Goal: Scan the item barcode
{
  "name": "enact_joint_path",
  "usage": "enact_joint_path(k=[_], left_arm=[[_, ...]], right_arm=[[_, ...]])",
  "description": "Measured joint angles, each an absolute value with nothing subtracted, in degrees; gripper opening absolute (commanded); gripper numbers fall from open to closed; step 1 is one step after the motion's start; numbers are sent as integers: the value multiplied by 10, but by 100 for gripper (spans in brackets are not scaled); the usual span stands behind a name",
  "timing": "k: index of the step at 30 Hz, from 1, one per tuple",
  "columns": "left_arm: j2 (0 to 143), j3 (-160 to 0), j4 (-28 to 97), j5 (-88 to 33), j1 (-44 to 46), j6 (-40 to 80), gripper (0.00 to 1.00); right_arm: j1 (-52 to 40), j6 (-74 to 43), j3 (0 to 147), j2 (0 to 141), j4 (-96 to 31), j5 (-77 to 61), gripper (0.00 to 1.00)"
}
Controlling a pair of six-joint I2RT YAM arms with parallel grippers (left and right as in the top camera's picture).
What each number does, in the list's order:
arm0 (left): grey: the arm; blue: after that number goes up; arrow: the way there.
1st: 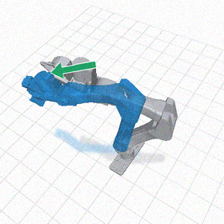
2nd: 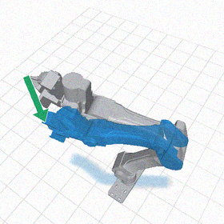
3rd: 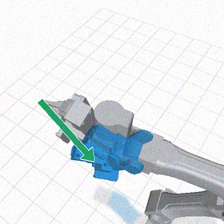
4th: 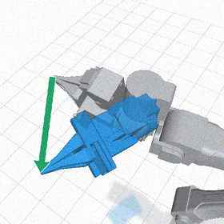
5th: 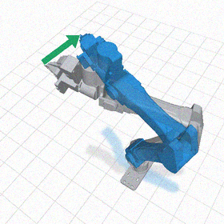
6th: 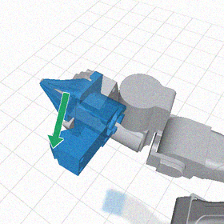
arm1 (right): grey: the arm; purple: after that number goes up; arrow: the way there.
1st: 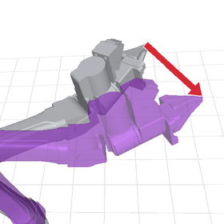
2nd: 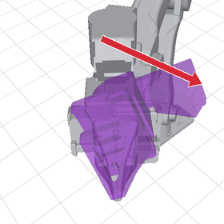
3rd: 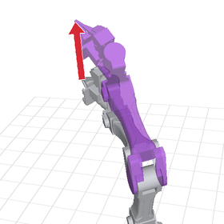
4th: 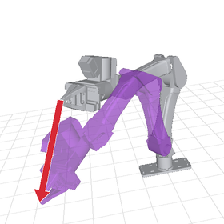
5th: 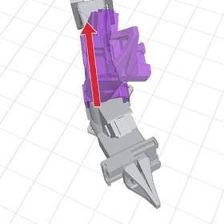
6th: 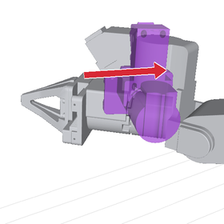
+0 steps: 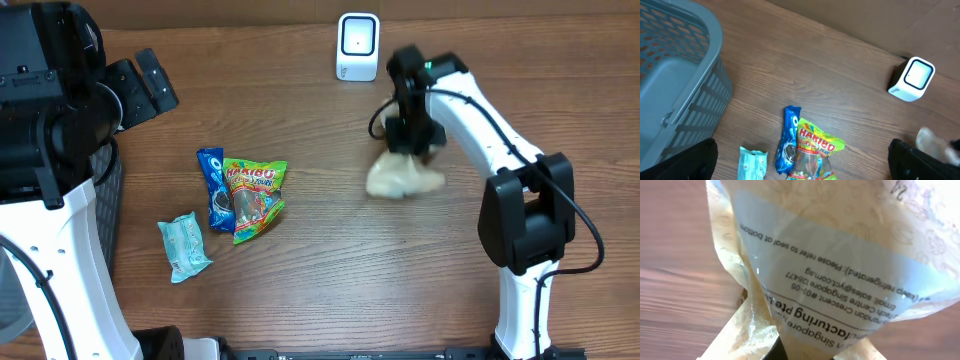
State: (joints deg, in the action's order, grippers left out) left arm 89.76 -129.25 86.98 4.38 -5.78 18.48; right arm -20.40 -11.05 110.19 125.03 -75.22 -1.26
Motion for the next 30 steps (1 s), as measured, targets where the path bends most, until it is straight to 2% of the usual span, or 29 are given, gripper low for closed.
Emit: enact_joint_path(k=[8,20,30], left_arm=[[898,-1293,870,44,-58,185,100],[898,-1293,870,44,-58,185,100],[898,-1293,870,44,-58,185,100]], right_arm=[[-220,-91,1273,1250,-650,-36,3],[-226,-85,1280,1307,-501,-71,4],[-234,-89,1279,1378,-453,-65,4]])
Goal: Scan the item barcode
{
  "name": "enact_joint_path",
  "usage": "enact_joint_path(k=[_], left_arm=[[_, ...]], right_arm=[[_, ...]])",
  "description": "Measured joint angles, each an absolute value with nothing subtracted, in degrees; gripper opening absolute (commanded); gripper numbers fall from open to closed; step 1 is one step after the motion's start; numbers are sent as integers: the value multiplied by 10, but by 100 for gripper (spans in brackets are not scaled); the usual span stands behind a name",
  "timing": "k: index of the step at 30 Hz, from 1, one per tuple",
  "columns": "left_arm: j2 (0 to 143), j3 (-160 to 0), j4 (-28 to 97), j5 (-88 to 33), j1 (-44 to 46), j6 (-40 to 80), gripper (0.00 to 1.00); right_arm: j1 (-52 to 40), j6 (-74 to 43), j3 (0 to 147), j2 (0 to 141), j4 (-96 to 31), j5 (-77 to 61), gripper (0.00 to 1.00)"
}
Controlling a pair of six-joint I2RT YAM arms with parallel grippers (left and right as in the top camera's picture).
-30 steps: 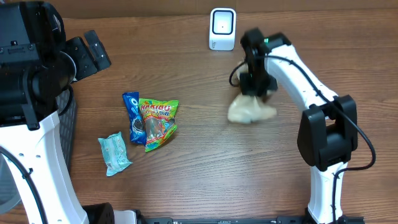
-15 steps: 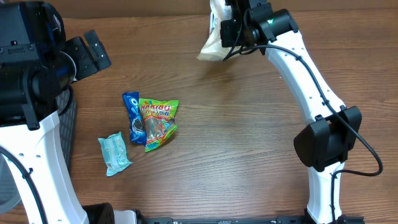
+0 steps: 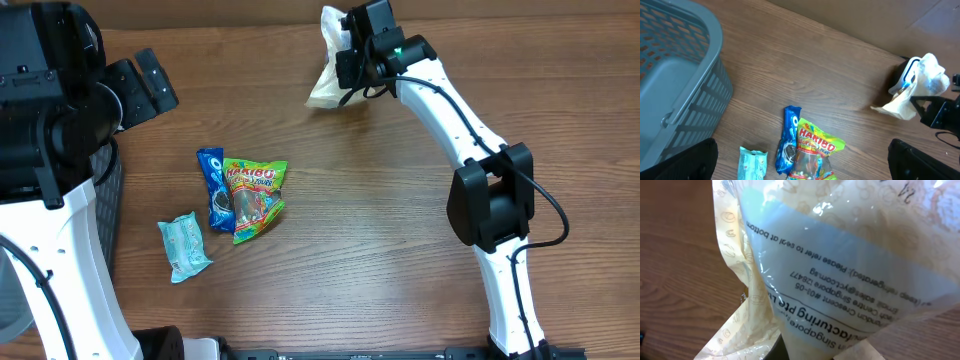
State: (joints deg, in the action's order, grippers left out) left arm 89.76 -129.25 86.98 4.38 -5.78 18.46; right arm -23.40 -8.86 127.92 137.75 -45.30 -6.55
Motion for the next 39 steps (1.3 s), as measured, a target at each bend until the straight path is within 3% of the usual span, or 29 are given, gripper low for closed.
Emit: enact_joint_path(k=[21,31,37,39], left_arm=[[898,-1293,870,44,-58,185,100],[898,-1293,870,44,-58,185,100],[898,-1293,870,44,-58,185,100],[898,-1293,870,44,-58,185,100]], right_arm=[[-237,-61,1280,1378,-476,-30,3],[-272,4,1399,1378,-736,-115,4],[-270,-4,1502,1378,-951,-148,4],[-263,-22,1511,1376,-971,-152,4]])
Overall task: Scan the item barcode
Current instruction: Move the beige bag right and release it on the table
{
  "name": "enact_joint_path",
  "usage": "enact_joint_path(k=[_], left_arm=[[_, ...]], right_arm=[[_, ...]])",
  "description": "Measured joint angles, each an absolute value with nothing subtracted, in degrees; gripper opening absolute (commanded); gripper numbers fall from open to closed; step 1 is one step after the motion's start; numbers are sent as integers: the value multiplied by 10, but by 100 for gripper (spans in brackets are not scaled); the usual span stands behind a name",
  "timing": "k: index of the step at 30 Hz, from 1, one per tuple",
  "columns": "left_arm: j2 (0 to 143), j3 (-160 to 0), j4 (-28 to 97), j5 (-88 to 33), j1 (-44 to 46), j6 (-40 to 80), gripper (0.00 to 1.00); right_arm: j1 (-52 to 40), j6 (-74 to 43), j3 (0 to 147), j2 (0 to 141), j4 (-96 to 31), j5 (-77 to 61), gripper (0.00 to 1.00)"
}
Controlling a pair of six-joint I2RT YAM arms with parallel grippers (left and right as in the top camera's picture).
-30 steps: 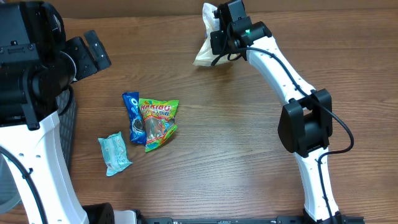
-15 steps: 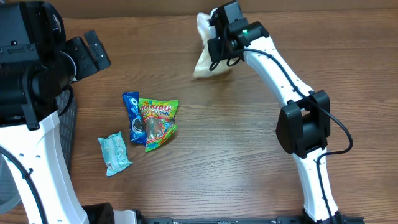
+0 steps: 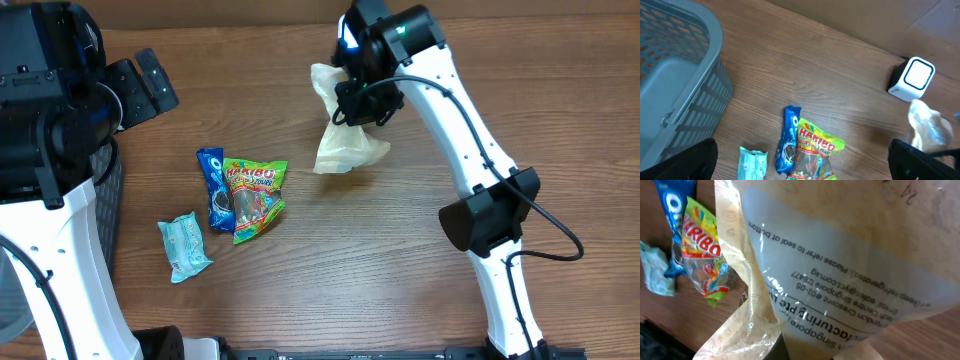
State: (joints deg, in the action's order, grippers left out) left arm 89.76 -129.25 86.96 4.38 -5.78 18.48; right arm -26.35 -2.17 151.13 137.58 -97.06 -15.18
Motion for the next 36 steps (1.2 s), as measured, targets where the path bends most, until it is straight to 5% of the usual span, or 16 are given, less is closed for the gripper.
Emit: enact_joint_path(k=[12,21,31,35,36], left_arm=[[898,-1293,870,44,-58,185,100],[898,-1293,870,44,-58,185,99],[898,-1293,870,44,-58,185,100],[898,-1293,870,44,-58,185,100],[898,-1293,870,44,-58,185,100]], right_arm=[[-169,-93,1429,1345,-971,-147,4],[-37,-116,1225,1129,-962,-57,4],[77,-175,923,1091,-697,-26,5],[114,-190,827,1101,-643,-25,61],[120,-192,820,1101,-639,-25,68]])
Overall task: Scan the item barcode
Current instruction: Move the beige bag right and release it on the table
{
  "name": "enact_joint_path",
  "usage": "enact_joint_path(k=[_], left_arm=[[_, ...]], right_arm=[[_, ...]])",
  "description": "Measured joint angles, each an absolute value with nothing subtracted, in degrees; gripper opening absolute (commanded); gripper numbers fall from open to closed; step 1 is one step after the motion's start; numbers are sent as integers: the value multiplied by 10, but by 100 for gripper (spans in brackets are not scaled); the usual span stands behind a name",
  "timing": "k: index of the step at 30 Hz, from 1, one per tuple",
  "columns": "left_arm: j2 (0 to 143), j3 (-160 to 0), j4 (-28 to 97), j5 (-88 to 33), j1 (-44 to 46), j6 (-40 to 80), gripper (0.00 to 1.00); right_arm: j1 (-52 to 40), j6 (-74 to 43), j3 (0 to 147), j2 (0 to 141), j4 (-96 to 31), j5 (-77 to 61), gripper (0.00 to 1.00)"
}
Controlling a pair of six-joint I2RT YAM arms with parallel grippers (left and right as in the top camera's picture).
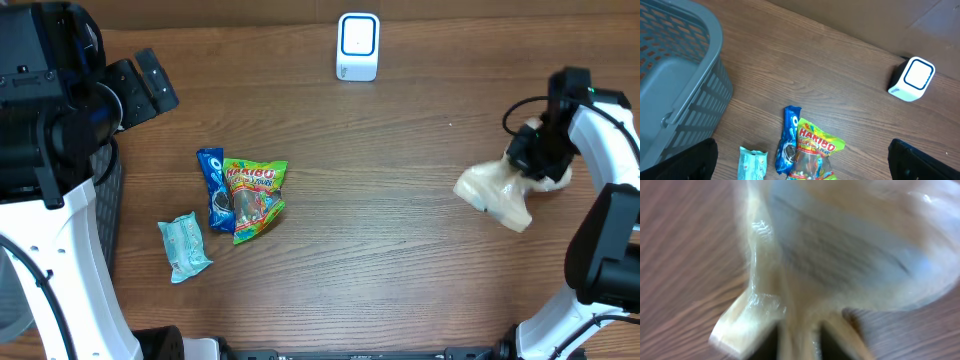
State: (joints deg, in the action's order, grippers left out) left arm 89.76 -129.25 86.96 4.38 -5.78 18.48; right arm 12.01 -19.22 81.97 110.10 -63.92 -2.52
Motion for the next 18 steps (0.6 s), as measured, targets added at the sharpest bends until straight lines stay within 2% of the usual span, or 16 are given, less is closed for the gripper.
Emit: enact_joint_path(k=[2,6,10,16,18], left_arm=[[898,-1293,870,44,-58,185,100],[898,-1293,870,44,-58,185,100],[898,-1293,870,44,-58,185,100],[898,-1293,870,44,-58,185,100],[898,-1293,870,44,-58,185,100]], right_arm=[[133,-191,813,1101,-640,-25,74],[142,-187,821,1101,-667,-39,76],[133,-145,894,1101,-730,-98,77],[51,-87,1032,1099,-725,-200,81],[11,-80,1036,1097,-697,-224,88]])
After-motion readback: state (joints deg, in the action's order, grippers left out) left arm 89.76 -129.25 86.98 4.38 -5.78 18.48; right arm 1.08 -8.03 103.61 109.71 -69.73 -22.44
